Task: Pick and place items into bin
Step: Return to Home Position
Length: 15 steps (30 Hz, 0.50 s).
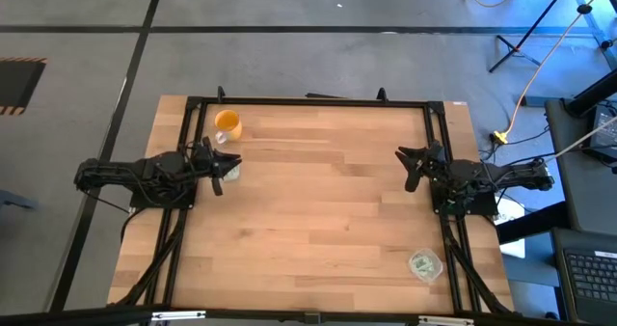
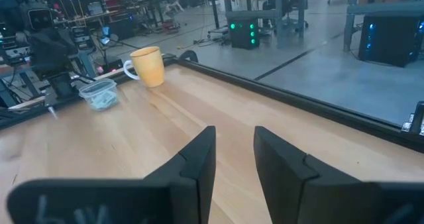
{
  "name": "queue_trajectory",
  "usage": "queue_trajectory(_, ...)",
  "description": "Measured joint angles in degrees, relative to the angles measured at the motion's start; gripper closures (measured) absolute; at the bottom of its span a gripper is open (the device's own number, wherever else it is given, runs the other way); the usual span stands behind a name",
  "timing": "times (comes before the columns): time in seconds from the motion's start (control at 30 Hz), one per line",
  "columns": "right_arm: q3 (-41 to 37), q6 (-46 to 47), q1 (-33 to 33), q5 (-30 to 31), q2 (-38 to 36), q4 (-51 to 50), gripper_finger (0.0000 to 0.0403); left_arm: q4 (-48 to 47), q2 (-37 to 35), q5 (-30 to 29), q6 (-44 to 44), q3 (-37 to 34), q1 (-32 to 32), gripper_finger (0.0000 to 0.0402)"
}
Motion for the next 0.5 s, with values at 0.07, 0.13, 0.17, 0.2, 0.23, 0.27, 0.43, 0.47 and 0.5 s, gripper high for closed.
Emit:
queue_trajectory(0.07,0.0,-0.17,-0.01,-0.01,0.01,0.0,0.0297,0.02,0.0,0.02,-0.04,0.0,0.0,0.0337)
queue_trajectory(0.13,0.0,-0.18,0.0,-0.01,0.02,0.02,0.0297,0.02,0.0,0.2,-0.28,0.0,0.0,0.0338)
queue_trajectory(0.17,0.0,-0.18,0.01,-0.01,0.0,0.02,0.0297,0.02,0.0,0.27,-0.17,0.0,0.0,0.0339)
queue_trajectory(0.2,0.0,-0.18,0.01,-0.01,0.02,0.02,0.0297,0.02,0.0,0.23,0.47,0.0,0.0,0.0338)
queue_trajectory(0.23,0.0,-0.18,-0.01,-0.02,0.02,0.02,0.0297,0.02,0.0,0.21,1.21,0.0,0.0,0.0338)
queue_trajectory(0.27,0.0,-0.17,0.0,-0.02,0.02,0.02,0.0297,0.02,0.02,0.24,1.67,0.0,0.0,0.0337)
queue_trajectory(0.43,0.0,0.1,0.01,-0.03,0.02,0.11,0.0297,0.02,0.0,0.28,2.1,0.0,0.0,0.0334)
queue_trajectory(0.47,0.0,0.1,0.01,-0.03,0.02,0.11,0.0297,0.02,0.0,0.28,2.1,0.0,0.0,0.0335)
queue_trajectory(0.5,-0.02,0.08,-0.01,-0.03,0.02,0.11,0.0297,0.02,0.0,0.28,2.12,0.0,0.0,0.0335)
